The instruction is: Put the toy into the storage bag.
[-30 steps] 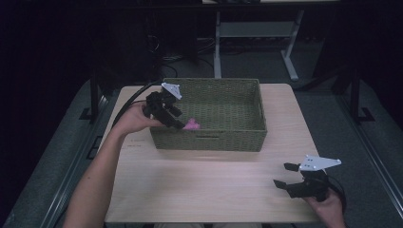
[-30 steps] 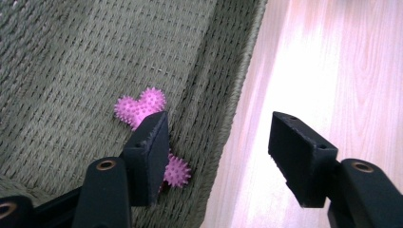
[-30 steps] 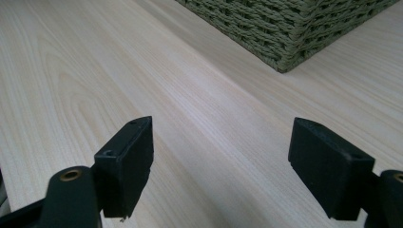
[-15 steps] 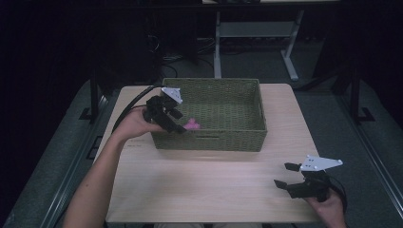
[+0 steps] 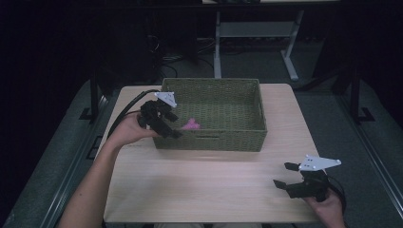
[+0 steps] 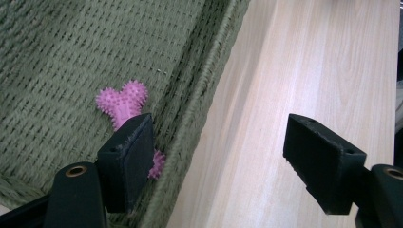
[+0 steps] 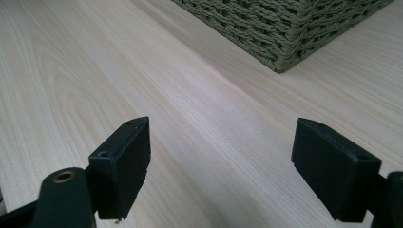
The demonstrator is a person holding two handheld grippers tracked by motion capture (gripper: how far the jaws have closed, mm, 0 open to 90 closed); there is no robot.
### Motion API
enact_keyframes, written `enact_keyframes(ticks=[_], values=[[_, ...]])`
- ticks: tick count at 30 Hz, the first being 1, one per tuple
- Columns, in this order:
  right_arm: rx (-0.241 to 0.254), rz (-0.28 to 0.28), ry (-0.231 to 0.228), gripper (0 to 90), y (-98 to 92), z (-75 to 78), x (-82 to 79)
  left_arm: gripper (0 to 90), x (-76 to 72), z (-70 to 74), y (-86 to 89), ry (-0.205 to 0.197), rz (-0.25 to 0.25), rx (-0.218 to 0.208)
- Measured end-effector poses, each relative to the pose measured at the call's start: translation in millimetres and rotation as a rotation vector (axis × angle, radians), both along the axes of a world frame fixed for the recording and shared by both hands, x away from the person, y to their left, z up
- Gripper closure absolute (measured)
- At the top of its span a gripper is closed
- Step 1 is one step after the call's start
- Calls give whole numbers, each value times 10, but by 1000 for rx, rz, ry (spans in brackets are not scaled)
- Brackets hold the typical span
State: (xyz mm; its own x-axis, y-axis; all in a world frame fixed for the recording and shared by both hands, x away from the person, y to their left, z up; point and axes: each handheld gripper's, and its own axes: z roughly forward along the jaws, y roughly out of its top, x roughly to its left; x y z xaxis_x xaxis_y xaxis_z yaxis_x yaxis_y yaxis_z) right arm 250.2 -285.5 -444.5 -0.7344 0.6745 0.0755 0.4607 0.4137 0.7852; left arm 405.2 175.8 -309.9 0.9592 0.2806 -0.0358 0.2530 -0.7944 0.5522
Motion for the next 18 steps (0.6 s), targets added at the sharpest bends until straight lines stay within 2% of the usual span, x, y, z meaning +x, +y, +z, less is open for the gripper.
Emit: enact_keyframes(ticks=[3, 5, 7, 18], values=[[0, -1, 0, 203, -1, 0, -1, 248, -17, -16, 18, 5, 4, 0], [-5, -3, -1, 203, -4, 0, -3, 239, -40, -33, 37, 10, 9, 15], [-6, -2, -1, 203, -3, -2, -2, 235, -67, -29, 53, 0, 6, 8], [-7, -5, 4, 204, 2, -10, -5, 228, -181, -87, 138, 2, 14, -18]])
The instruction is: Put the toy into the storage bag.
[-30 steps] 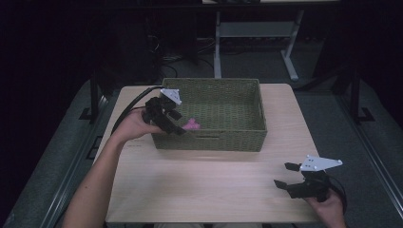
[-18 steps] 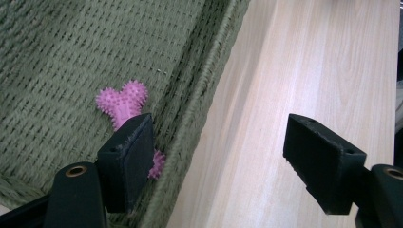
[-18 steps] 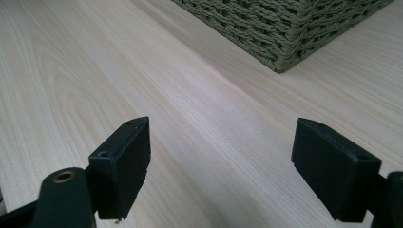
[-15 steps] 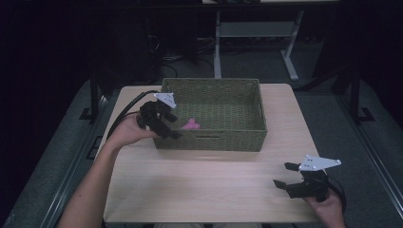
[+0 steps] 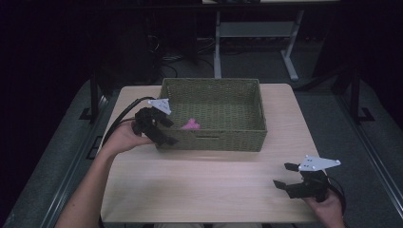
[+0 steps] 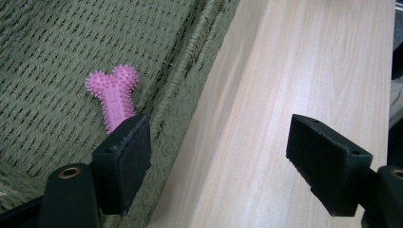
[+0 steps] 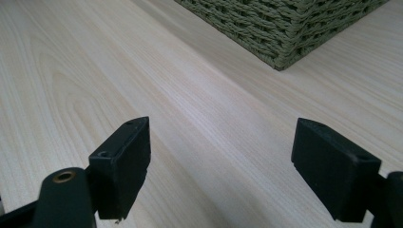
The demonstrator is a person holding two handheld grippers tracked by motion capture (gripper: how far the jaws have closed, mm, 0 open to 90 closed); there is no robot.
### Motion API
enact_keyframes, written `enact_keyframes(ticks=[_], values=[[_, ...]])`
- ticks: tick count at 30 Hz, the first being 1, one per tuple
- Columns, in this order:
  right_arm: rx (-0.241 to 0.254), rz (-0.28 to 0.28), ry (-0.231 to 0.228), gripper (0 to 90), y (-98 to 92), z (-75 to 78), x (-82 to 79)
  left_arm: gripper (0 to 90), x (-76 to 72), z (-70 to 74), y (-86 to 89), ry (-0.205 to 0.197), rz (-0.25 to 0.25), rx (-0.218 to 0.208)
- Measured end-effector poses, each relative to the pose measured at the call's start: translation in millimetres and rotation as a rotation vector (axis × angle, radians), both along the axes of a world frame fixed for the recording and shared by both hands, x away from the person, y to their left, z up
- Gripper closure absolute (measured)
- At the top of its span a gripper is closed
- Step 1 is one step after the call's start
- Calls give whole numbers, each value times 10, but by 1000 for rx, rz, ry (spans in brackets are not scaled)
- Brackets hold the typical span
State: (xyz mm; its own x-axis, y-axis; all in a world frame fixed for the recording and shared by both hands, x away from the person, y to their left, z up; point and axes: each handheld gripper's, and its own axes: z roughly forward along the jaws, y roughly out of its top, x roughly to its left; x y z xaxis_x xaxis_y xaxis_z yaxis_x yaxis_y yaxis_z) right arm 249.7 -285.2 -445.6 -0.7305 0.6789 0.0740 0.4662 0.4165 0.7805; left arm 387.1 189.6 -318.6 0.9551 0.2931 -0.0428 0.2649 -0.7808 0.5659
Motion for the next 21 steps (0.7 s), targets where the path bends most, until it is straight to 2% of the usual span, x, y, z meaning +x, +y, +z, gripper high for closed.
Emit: enact_keyframes(ticks=[12, 15, 21], values=[[-7, -5, 5, 203, 11, -13, 3, 221, -137, -68, 117, -6, 3, -28], [-6, -8, 6, 204, 11, -13, 2, 206, -163, -90, 127, 9, 6, -16], [-9, -8, 2, 204, 11, -14, 0, 211, -229, -136, 173, 1, 8, -40]])
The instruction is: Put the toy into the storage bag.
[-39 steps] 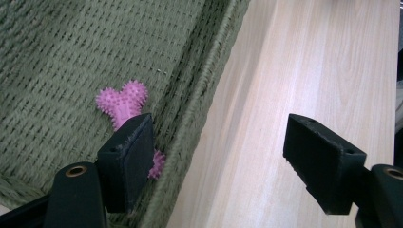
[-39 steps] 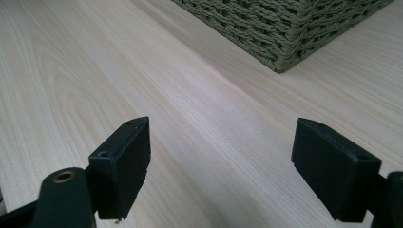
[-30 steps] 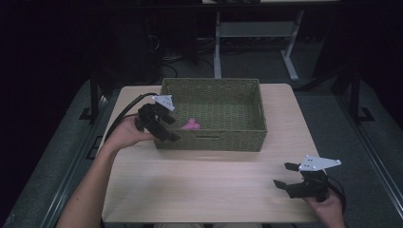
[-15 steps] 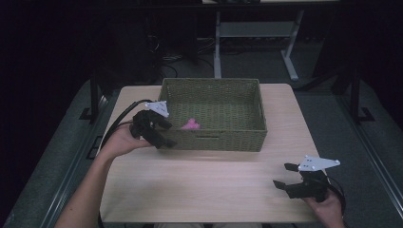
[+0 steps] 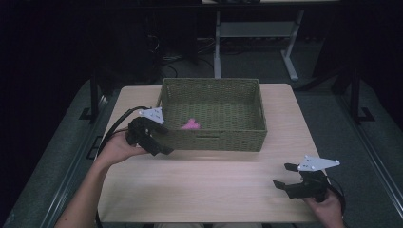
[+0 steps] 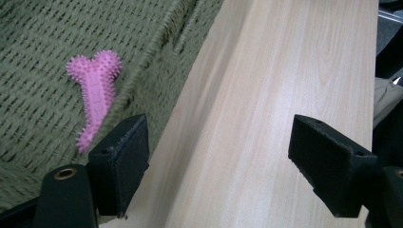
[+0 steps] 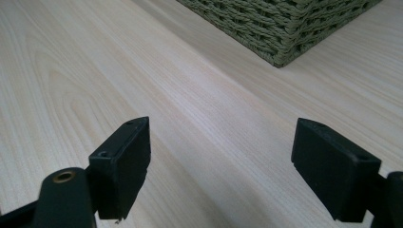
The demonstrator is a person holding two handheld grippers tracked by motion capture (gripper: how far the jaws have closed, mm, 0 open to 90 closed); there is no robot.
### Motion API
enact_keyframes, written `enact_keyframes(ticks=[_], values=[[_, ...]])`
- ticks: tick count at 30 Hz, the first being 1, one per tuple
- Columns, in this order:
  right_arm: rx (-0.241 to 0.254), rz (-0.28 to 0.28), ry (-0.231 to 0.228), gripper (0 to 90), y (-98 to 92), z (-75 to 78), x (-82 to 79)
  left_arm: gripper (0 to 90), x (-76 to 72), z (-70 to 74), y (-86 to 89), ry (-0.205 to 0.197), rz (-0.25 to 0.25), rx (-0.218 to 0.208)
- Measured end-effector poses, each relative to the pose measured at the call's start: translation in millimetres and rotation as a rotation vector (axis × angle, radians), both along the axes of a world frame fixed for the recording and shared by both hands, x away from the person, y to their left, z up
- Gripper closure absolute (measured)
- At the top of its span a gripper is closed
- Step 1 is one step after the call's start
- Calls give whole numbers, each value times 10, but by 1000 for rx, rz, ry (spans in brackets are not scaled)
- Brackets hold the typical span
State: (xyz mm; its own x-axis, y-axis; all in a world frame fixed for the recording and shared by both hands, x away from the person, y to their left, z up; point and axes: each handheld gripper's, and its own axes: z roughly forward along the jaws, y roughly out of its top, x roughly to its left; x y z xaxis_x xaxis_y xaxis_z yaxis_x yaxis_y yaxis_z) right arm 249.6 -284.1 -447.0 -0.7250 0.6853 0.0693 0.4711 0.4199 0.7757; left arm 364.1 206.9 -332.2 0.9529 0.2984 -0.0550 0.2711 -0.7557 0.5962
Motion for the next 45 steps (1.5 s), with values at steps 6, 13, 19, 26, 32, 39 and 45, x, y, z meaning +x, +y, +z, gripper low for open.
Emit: enact_keyframes(ticks=[6, 13, 19, 26, 32, 39, 45], values=[[-1, -1, 2, 204, 9, -3, -4, 207, -69, -91, 66, 12, 6, -7], [-5, -3, 8, 204, 19, -6, -6, 206, -142, -180, 123, 18, 12, -9], [0, -5, 6, 204, 14, -5, -7, 206, -206, -256, 193, 23, 26, -27], [-3, -4, 6, 204, 14, -8, -10, 206, -252, -320, 275, 28, 39, -31], [-4, -6, 7, 203, 18, -8, -11, 205, -296, -368, 351, 24, 56, -38], [-3, -4, 5, 204, 13, -12, -13, 204, -357, -425, 442, 22, 73, -48], [-7, -6, 8, 204, 19, -12, -17, 204, -398, -450, 496, 26, 84, -45]])
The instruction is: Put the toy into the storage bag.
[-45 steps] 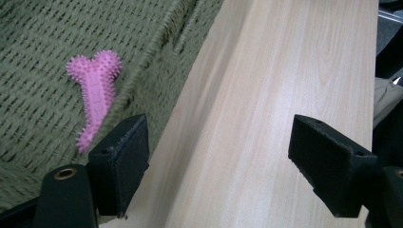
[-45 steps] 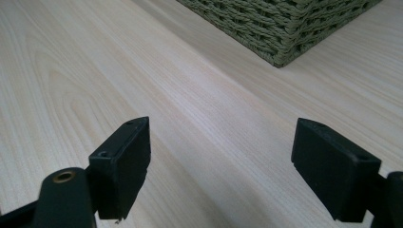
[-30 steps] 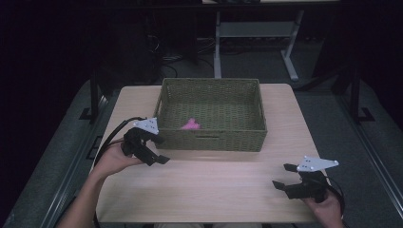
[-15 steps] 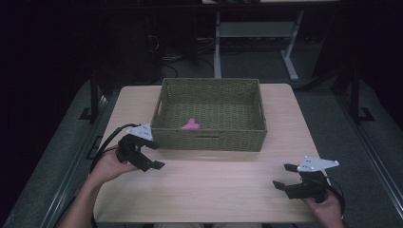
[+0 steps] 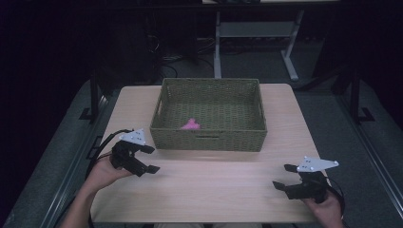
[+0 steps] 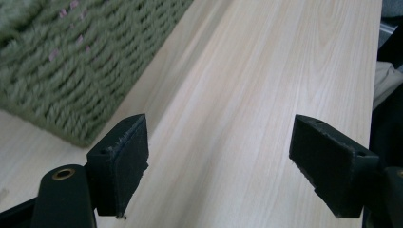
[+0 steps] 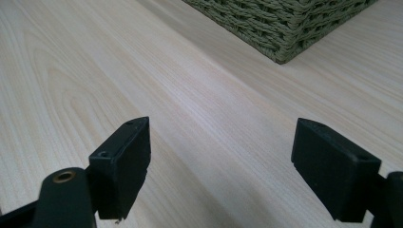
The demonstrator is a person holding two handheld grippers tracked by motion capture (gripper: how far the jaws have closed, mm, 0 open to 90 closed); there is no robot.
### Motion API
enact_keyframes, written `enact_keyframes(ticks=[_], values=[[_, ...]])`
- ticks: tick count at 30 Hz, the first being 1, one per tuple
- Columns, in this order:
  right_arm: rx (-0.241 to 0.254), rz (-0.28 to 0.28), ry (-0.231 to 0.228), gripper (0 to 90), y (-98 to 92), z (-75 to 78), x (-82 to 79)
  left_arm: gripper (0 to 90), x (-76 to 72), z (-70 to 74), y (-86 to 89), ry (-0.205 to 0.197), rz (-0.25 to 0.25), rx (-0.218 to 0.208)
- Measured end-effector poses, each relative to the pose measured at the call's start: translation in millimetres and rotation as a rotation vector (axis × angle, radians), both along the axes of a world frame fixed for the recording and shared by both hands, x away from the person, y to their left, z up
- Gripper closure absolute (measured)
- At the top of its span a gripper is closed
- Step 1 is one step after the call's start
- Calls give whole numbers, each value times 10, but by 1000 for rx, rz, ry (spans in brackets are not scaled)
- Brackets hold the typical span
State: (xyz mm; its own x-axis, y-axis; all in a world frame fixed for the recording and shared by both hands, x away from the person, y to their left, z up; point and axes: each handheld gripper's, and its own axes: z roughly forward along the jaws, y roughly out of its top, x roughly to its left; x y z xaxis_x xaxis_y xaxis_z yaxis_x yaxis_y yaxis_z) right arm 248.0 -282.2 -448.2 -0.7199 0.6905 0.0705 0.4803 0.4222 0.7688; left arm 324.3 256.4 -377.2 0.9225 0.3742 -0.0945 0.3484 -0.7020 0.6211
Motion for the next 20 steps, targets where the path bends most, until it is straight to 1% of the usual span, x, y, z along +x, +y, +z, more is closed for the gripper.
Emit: enact_keyframes(ticks=[2, 7, 9, 10, 12, 13, 16, 20], values=[[1, 0, 0, 204, -1, -1, 0, 205, -19, -6, 27, -12, 4, -9], [1, 0, 0, 204, 2, -5, -2, 205, -59, -46, 93, -13, 17, -21], [0, 0, 2, 204, 4, -8, -3, 205, -81, -63, 111, -11, 23, -17], [-5, 1, 2, 204, 6, -10, -3, 206, -119, -85, 134, -19, 29, -36], [-5, 1, 2, 204, 6, -11, -4, 206, -132, -96, 149, -19, 31, -39], [-5, 1, 2, 204, 7, -11, -4, 206, -144, -113, 162, -20, 35, -47], [-6, 1, 4, 204, 8, -13, -5, 204, -195, -158, 210, -20, 45, -48], [-2, 0, 5, 204, 8, -19, -1, 202, -222, -183, 236, -17, 51, -49]])
